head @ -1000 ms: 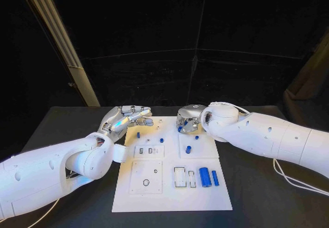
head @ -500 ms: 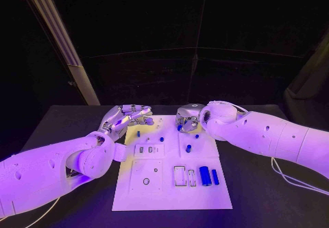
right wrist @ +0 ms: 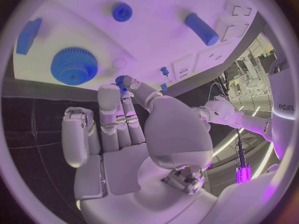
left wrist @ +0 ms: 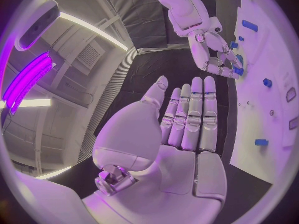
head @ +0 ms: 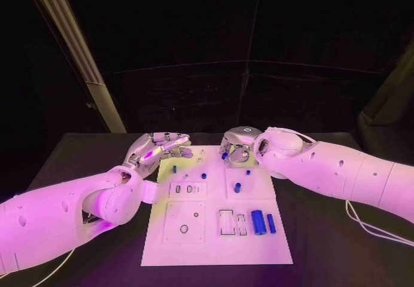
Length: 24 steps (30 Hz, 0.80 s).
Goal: Assemble the parts on the task board
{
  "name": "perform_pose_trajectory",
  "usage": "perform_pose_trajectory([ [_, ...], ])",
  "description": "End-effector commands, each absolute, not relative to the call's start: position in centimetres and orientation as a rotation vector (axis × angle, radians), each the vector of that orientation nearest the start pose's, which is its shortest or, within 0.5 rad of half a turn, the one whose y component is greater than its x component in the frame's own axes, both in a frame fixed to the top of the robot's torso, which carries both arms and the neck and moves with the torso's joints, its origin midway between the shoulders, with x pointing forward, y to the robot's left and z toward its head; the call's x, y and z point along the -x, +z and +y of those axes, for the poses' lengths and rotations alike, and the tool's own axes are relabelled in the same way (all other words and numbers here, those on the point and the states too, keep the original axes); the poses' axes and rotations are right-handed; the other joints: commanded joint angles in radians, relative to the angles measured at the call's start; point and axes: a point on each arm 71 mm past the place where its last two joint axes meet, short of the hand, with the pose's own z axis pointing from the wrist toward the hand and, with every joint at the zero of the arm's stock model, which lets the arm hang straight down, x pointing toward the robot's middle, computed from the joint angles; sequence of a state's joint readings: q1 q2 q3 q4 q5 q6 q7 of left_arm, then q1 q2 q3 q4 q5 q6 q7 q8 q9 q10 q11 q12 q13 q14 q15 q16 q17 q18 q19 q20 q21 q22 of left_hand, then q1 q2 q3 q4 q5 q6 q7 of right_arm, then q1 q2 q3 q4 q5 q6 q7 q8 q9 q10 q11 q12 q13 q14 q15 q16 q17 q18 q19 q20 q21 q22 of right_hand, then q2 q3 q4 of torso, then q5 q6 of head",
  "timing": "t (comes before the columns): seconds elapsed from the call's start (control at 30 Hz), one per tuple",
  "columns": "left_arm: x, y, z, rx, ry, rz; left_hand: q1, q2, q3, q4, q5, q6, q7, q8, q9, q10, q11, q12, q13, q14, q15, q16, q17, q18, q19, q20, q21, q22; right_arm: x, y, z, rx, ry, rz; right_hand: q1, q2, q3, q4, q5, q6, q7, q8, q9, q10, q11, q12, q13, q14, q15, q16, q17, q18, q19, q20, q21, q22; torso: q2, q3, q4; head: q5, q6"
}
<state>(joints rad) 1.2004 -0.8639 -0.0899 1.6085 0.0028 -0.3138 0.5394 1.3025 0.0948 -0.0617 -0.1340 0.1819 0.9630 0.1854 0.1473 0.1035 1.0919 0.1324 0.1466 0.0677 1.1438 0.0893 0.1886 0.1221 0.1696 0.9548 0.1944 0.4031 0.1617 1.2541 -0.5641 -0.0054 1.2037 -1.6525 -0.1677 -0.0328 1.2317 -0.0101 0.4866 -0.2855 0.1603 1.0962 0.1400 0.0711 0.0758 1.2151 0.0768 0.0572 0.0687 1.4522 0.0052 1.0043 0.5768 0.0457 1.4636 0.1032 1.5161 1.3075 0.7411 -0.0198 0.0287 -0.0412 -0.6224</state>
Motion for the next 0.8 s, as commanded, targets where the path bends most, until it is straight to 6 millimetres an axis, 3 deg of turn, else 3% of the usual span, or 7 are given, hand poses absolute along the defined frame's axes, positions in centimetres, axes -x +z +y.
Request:
perform_pose_trajectory([
  [0.03,-46.7,-17.9,19.6,1.041,-1.677,1.353,-0.006,0.001,-0.006,-0.002,-0.005,0.004,-0.002,-0.007,-0.002,0.005,0.003,-0.003,-0.001,0.006,0.005,-0.005,0.001,0.011,0.001,0.005,0.000,-0.002,-54.6,-15.7,-13.6,0.384,0.583,1.514,-0.001,-0.001,0.007,0.000,0.005,0.011,0.000,0.004,0.000,0.006,0.002,0.005,0.001,0.000,-0.005,0.006,-0.001,-0.014,0.023,-0.003,0.003,0.115,0.002,0.0004,0.0013,0.002,0.003],
  [0.53,-46.6,-17.8,19.8,1.041,-1.676,1.348,-0.006,0.002,-0.006,-0.003,-0.006,0.003,-0.002,-0.008,-0.002,0.005,0.003,-0.005,-0.001,0.006,0.005,-0.006,0.001,0.011,0.001,0.005,0.000,-0.002,-55.4,-15.6,-11.4,0.349,0.605,1.474,-0.007,-0.012,0.017,0.001,0.001,0.012,0.001,0.000,0.000,0.000,0.003,0.002,-0.002,-0.007,-0.004,-0.004,-0.024,-0.011,0.015,-0.003,-0.002,0.102,0.006,-0.0005,0.0048,0.014,0.009],
  [0.67,-46.6,-17.8,19.9,1.041,-1.675,1.346,-0.006,0.002,-0.006,-0.003,-0.006,0.003,-0.002,-0.008,-0.002,0.005,0.003,-0.005,-0.001,0.006,0.005,-0.006,0.001,0.011,0.001,0.005,0.000,-0.002,-55.7,-15.8,-10.5,0.351,0.604,1.482,-0.009,-0.014,0.019,0.001,-0.003,0.012,0.001,-0.002,0.000,-0.001,0.004,0.002,-0.003,-0.008,-0.004,-0.003,-0.025,-0.011,0.014,-0.003,-0.002,0.101,0.009,-0.0027,0.0086,0.010,0.012],
  [0.8,-46.6,-17.7,19.9,1.041,-1.676,1.346,-0.006,0.002,-0.007,-0.004,-0.006,0.003,-0.002,-0.009,-0.002,0.004,0.003,-0.006,-0.001,0.005,0.005,-0.007,0.001,0.011,0.000,0.005,0.000,-0.002,-56.0,-15.9,-9.9,0.351,0.601,1.490,-0.012,-0.016,0.021,0.002,-0.007,0.012,0.001,-0.003,0.000,-0.003,0.004,0.002,-0.003,-0.009,-0.004,-0.003,-0.026,-0.011,0.014,-0.003,-0.002,0.101,0.014,-0.0032,0.0083,0.011,0.013],
])
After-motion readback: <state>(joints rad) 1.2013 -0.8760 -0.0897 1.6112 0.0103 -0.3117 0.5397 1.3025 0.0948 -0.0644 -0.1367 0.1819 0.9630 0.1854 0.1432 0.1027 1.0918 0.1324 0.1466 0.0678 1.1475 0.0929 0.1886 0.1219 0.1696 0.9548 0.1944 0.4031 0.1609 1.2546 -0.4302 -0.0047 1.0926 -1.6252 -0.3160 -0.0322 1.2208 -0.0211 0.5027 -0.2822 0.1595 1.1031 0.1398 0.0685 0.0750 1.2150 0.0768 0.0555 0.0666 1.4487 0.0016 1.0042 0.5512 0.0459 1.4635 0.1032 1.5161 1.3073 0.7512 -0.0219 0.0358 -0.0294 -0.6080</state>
